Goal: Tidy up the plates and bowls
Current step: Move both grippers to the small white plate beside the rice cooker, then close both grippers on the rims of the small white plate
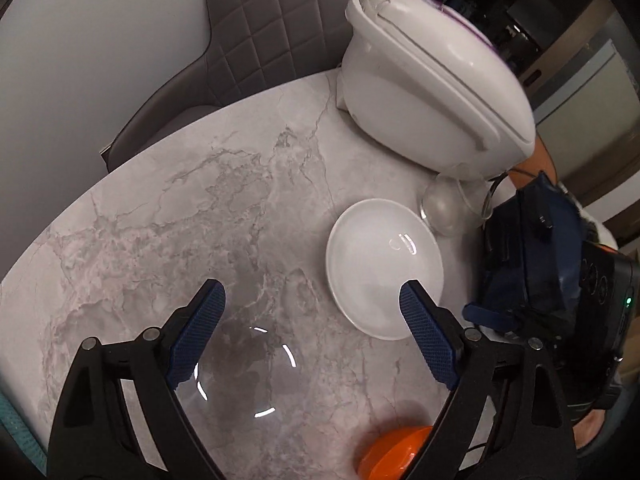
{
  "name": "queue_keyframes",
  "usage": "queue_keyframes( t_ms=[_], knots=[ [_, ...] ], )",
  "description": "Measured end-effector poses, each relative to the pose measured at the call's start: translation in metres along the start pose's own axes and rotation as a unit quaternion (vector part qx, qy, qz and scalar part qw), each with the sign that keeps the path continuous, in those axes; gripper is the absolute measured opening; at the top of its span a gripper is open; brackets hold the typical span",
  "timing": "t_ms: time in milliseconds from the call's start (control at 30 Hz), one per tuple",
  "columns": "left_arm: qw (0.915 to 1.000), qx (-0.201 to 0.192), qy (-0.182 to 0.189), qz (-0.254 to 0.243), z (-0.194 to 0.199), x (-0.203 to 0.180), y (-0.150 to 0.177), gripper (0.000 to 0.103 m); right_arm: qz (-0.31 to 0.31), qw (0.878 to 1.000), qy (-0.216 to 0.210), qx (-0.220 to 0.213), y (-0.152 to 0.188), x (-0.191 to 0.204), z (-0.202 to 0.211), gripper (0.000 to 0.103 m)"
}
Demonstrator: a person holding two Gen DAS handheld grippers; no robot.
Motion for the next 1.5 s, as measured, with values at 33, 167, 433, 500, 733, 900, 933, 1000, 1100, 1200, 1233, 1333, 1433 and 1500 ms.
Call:
queue_keyframes(
  t_ms=[33,167,433,500,733,900,933,1000,1100,1200,1233,1333,1433,1500],
  knots=[
    [0.9999,0.007,-0.006,-0.011,-0.010,-0.001,0.010,0.088,-0.031,1.000,0.004,0.003,0.003,-0.009,-0.004,0.075],
    [0.9985,0.039,0.021,-0.032,-0.047,-0.010,0.014,0.088,-0.125,0.992,0.028,-0.020,0.019,-0.036,-0.005,0.072],
    [0.9921,0.085,0.039,-0.084,-0.091,-0.034,0.015,0.080,-0.230,0.963,0.072,-0.117,0.020,-0.067,0.001,0.070],
    [0.9908,0.089,0.035,-0.095,-0.097,-0.038,0.014,0.077,-0.237,0.959,0.086,-0.129,0.018,-0.073,-0.001,0.069],
    [0.9881,0.096,0.033,-0.116,-0.107,-0.049,0.010,0.064,-0.278,0.947,0.096,-0.130,0.020,-0.104,-0.012,0.063],
    [0.9870,0.103,0.036,-0.118,-0.118,-0.055,0.010,0.047,-0.258,0.952,0.083,-0.144,0.009,-0.107,-0.011,0.056],
    [0.9866,0.103,0.036,-0.121,-0.119,-0.058,0.010,0.046,-0.251,0.954,0.083,-0.144,0.007,-0.107,-0.012,0.055],
    [0.9862,0.104,0.035,-0.124,-0.121,-0.063,0.008,0.043,-0.247,0.955,0.080,-0.146,0.003,-0.108,-0.013,0.053],
    [0.9861,0.109,0.029,-0.121,-0.124,-0.063,0.007,0.032,-0.243,0.956,0.074,-0.145,-0.001,-0.108,-0.013,0.044],
    [0.9851,0.111,0.030,-0.127,-0.125,-0.066,0.009,0.030,-0.234,0.961,0.060,-0.131,-0.004,-0.108,-0.021,0.025],
    [0.9847,0.113,0.030,-0.130,-0.123,-0.063,0.010,0.027,-0.231,0.963,0.056,-0.126,-0.004,-0.108,-0.022,0.020],
    [0.9840,0.115,0.017,-0.135,-0.124,-0.066,0.010,0.023,-0.230,0.965,0.043,-0.120,-0.001,-0.109,-0.024,0.009],
    [0.9845,0.119,0.008,-0.128,-0.125,-0.063,0.009,0.016,-0.219,0.968,0.044,-0.116,-0.003,-0.107,-0.025,0.010],
    [0.9845,0.120,0.002,-0.128,-0.125,-0.060,0.010,0.015,-0.213,0.969,0.043,-0.113,-0.002,-0.106,-0.024,0.010]
  ],
)
Point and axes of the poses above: each gripper's, at about its wrist camera, not at the fingertips, and z roughly against the way its jaws point, x to its left, y to its underside, the point moved 9 cm from there along -z, roughly the way its jaws point, and after that the axes turned 15 degrees about -y, right-handed, at the moved point
